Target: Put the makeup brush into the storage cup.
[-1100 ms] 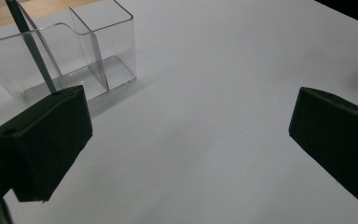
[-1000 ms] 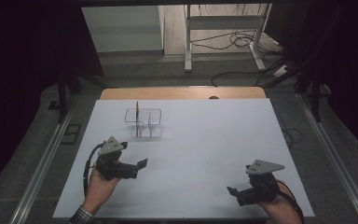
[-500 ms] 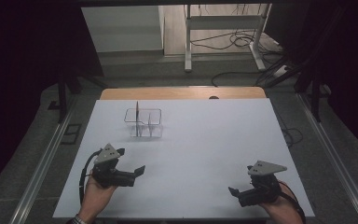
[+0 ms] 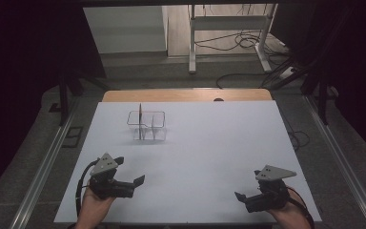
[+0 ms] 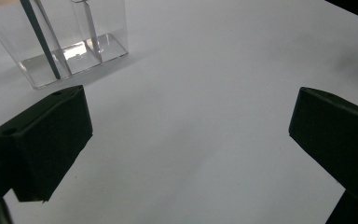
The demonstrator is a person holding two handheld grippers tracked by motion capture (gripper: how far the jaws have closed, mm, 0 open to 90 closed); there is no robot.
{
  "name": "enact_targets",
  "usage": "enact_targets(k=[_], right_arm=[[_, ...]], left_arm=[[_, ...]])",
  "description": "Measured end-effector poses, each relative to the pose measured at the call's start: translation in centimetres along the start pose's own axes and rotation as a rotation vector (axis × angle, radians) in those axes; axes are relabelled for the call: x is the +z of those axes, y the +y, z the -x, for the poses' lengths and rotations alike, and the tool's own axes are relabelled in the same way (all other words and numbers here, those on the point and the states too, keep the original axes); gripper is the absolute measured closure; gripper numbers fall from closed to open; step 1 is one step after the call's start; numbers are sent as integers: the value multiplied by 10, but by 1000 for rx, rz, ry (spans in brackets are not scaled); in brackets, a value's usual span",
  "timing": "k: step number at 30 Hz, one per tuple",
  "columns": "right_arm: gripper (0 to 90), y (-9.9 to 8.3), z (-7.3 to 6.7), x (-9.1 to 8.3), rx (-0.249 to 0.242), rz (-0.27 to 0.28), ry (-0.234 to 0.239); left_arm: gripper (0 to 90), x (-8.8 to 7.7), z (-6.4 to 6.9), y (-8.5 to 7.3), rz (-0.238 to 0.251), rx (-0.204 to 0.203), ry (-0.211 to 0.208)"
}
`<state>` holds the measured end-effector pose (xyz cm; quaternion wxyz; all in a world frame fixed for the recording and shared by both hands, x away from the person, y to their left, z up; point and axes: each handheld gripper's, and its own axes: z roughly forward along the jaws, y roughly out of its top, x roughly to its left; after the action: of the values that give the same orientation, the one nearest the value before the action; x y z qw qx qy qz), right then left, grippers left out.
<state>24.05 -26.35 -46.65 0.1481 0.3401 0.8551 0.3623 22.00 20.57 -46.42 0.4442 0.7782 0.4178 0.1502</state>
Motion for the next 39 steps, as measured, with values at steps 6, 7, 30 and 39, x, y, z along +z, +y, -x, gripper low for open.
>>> enact_targets(k=[6,7,30,39], right_arm=[[0,-2,0,-2,5,2,-3],[0,-2,0,-2,6,1,-3],[0,-11,0,-11,32,12,-6],[0,-17,0,-16,42,17,-1]], left_arm=[[0,-3,2,-6,-9,8,9],[0,-4,3,-7,-9,8,10],[0,-14,15,-26,-38,19,5],[0,-12,20,-32,-75,42,12]])
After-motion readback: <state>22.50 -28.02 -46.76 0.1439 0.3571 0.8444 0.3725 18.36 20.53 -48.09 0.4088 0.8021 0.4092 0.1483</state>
